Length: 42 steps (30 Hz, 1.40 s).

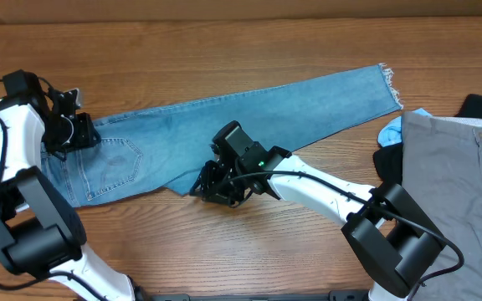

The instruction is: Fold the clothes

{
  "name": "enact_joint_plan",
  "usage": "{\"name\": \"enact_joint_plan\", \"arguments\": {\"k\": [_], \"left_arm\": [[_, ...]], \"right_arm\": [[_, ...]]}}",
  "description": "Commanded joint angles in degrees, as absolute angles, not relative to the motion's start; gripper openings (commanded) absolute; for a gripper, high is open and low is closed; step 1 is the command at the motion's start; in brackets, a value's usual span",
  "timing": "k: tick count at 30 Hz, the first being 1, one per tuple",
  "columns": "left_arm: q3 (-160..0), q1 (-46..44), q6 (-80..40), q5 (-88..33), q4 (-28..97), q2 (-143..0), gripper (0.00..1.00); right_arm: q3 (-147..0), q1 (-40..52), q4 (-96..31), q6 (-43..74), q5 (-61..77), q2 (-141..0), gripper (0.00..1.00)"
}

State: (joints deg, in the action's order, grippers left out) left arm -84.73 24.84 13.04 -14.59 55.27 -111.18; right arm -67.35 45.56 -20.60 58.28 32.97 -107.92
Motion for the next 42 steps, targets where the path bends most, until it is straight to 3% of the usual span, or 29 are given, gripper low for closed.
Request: {"name": "enact_joint_plan", "arguments": {"k": [1, 6, 13, 18, 24, 31, 33, 34, 37, 42], "left_arm": [[-85.3, 25.1, 11.5, -13.1, 54.5, -113.3, 0.32], [-85.3, 25.1, 10.5, -13.1, 52.9, -114.8, 0.31], [-85.3, 25.1, 10.4, -13.1, 52.5, -114.8, 0.32], [-85.3, 25.1, 10.2, -13.1, 52.3, -114.8, 0.32], [-85.3, 25.1, 10.0, -13.1, 52.3, -114.8, 0.32], [-85.3, 25.1, 10.0, -13.2, 52.4, -114.8, 0.32], [-85.3, 25.1, 10.0, -13.2, 52.4, -114.8, 0.32], [-85.3, 25.1, 10.0, -13.1, 52.4, -114.8, 0.32], [-85.3, 25.1, 10.0, -13.1, 52.5, -114.8, 0.32], [-85.3, 25.1, 10.0, -13.1, 52.4, -114.8, 0.32]], "right_arm": [[-67.1, 45.3, -16.9, 66.1, 29.6, -109.5, 0.37], [-67.1, 46.2, -5.8, 70.6, 36.2, -117.3, 0.41], [-67.1, 47.0, -6.3, 72.3, 38.2, -119.2, 0.56], [-67.1, 47.3, -5.1, 72.3, 34.4, -119.2, 0.58], [-67.1, 47.5, -4.0, 76.8, 26.5, -119.2, 0.41], [-67.1, 47.6, 2.6, 76.3, 23.3, -119.2, 0.39], [-67.1, 47.6, 3.9, 75.5, 23.5, -119.2, 0.31], [-67.1, 47.6, 4.4, 74.7, 24.9, -119.2, 0.21], [-67.2, 47.5, 4.8, 72.1, 31.3, -118.9, 0.1], [-67.2, 46.4, -2.5, 66.8, 34.6, -116.4, 0.04]]}}
